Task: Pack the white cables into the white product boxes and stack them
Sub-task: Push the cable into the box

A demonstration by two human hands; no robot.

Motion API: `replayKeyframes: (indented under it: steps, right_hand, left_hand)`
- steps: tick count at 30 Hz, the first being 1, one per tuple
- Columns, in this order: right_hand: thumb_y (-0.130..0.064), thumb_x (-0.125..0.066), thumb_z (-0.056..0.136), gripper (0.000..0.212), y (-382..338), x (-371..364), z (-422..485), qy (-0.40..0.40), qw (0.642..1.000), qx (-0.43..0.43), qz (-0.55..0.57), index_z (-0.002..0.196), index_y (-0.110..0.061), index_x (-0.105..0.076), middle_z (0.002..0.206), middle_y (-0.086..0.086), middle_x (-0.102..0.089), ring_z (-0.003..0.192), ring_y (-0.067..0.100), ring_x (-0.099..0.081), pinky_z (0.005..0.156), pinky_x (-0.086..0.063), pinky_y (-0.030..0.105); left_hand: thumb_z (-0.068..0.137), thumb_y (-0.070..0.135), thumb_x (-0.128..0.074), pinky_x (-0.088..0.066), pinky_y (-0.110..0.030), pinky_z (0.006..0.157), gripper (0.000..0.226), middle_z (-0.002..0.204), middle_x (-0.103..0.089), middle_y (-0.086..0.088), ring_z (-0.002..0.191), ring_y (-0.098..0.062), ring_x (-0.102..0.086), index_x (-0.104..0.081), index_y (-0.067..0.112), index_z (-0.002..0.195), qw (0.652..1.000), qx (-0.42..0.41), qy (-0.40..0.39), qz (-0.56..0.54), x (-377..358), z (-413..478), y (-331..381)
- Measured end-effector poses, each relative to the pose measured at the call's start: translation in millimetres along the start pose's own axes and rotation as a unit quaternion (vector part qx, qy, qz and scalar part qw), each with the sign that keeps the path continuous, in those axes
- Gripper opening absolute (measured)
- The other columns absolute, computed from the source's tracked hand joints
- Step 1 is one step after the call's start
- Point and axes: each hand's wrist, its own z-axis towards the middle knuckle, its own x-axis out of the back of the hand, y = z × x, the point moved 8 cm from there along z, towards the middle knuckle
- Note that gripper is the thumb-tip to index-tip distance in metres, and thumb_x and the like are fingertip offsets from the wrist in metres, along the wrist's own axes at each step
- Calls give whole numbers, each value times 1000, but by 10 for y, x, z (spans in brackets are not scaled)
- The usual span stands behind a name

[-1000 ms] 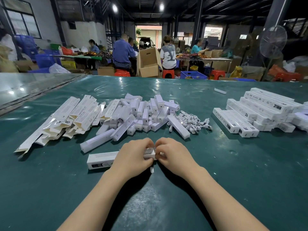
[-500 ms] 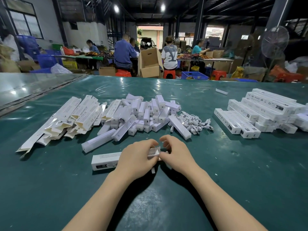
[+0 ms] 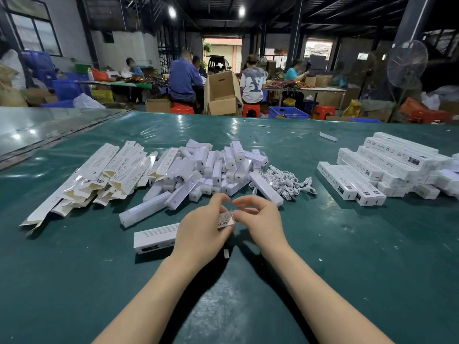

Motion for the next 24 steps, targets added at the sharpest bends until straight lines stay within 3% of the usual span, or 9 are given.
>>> replayKeyframes:
  steps: [4,7,11,17,19,20,22,24]
  right_hand:
    - [-3,-62,84,11,137,-84,-13,-53,991,-89,86,76,-11,-63,71,5,-57,57,11,-51,55,-49,20]
    - [-9,-61,87,6,135,-109,-23,-91,985,-93,114,83,-7,-64,74,6,-62,58,11,-57,59,-55,24]
    - [-5,-64,83,6,68,-71,-23,-70,985,-67,140,77,-5,-65,68,5,-63,52,10,-58,57,-57,26]
    - [1,-60,84,19,73,-54,-32,-64,978,-94,177,68,-8,-56,61,4,-63,49,13,-61,52,-56,25]
    - [-1,-60,85,21,1,-39,-49,-43,992,-58,101,65,-8,-54,61,7,-60,52,17,-59,55,-56,27]
    - [-4,-60,85,22,-86,-8,-58,-20,1000,2,-7,65,-8,-53,61,8,-58,56,21,-58,57,-53,30]
    - [-13,-54,88,23,-290,-79,-138,7,953,150,-264,66,-10,-48,65,13,-59,65,32,-54,60,-39,35]
    - [-18,-43,89,20,-391,-220,-238,-6,894,236,-381,70,-16,-40,74,16,-61,70,36,-50,58,-26,34]
  left_hand:
    - [79,25,-68,-35,-23,72,42,103,-67,12,94,-17,-61,-52,22,118,998,-11,55,-4,103,-11,47]
    - [75,19,-72,-36,-21,69,39,99,-69,8,90,-18,-64,-59,20,111,996,-22,79,-20,161,-19,79]
    - [72,19,-75,-41,-25,71,38,97,-71,7,89,-18,-65,-60,18,108,995,-29,92,-25,196,-23,120]
    - [70,13,-77,-44,-27,75,41,96,-71,5,89,-20,-65,-63,14,108,993,-38,104,-29,220,-29,126]
    - [71,15,-77,-43,-28,77,42,98,-71,6,92,-20,-65,-62,16,110,994,-29,101,-27,211,-30,99]
    - [71,16,-76,-42,-28,76,43,99,-71,7,92,-20,-65,-62,17,112,994,-22,102,-25,210,-31,81]
    - [73,19,-75,-42,-29,75,42,99,-71,7,92,-20,-65,-61,19,113,994,-14,109,-23,214,-31,59]
    - [74,18,-74,-40,-28,73,41,97,-72,7,91,-21,-66,-61,19,114,992,-12,123,-28,224,-26,59]
